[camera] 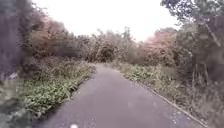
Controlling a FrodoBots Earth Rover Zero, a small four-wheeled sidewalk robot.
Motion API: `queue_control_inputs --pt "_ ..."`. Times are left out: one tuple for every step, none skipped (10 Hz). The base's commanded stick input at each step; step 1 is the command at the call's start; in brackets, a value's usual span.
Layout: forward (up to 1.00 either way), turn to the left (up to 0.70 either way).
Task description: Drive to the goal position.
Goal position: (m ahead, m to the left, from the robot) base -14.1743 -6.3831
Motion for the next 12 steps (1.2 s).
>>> queue_control_inputs --pt "0.0 -1.0" --pt "0.0 -1.0" --pt "0.0 -1.0" --pt "0.0 -1.0" --pt "0.0 -1.0" --pt "0.0 -1.0" --pt "0.0 -1.0" --pt "0.0 -1.0" --pt "0.0 -1.0" --pt "0.0 -0.05" --pt "0.0 -0.02" --pt "0.0 0.0"
